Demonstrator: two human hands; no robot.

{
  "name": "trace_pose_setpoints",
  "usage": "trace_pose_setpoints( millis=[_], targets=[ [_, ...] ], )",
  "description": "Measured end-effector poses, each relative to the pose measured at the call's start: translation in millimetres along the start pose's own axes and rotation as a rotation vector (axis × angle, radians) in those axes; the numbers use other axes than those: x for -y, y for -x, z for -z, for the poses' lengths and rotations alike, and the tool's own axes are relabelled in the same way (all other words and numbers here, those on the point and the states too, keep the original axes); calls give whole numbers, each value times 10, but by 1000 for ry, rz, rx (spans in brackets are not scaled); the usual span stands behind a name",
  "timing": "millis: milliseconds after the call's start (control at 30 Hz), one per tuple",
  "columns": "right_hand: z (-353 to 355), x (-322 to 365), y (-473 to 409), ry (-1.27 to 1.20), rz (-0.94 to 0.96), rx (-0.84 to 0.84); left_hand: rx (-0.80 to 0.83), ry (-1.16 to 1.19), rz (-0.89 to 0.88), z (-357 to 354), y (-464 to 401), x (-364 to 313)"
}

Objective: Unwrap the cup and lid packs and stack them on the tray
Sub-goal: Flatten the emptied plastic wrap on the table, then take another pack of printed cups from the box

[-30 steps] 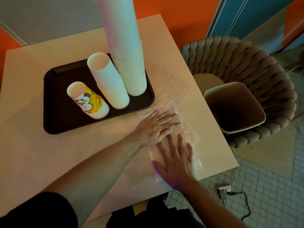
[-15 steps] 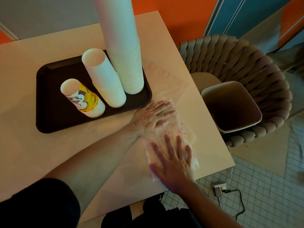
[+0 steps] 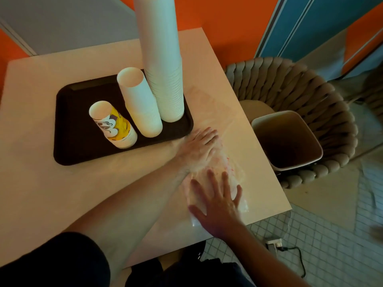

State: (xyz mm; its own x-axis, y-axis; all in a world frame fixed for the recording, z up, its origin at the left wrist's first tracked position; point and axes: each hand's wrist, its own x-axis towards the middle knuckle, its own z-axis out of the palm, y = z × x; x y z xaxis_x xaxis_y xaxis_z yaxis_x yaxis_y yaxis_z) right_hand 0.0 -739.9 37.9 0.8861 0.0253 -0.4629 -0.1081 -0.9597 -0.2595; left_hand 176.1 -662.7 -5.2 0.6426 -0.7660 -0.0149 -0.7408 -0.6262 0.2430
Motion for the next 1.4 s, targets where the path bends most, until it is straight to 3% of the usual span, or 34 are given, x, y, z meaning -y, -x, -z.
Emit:
trace_pose_setpoints(
  millis=[233, 567, 833, 1133, 1400],
  targets=[
    [268, 169, -49, -19, -37, -23, -34, 282, 87, 427, 463, -190],
    [529, 933, -228, 49, 171, -84, -189, 511, 491, 961, 1678, 187],
    [425, 2311, -568, 15, 389, -45, -332, 607, 721, 1193, 2976, 966],
    [-58, 3780, -916, -15, 482, -21, -528, 656, 1024, 1285, 4360, 2020],
    [-433, 4661, -1262, 101, 513, 81, -469, 589, 1171, 958, 5178, 2833]
  ],
)
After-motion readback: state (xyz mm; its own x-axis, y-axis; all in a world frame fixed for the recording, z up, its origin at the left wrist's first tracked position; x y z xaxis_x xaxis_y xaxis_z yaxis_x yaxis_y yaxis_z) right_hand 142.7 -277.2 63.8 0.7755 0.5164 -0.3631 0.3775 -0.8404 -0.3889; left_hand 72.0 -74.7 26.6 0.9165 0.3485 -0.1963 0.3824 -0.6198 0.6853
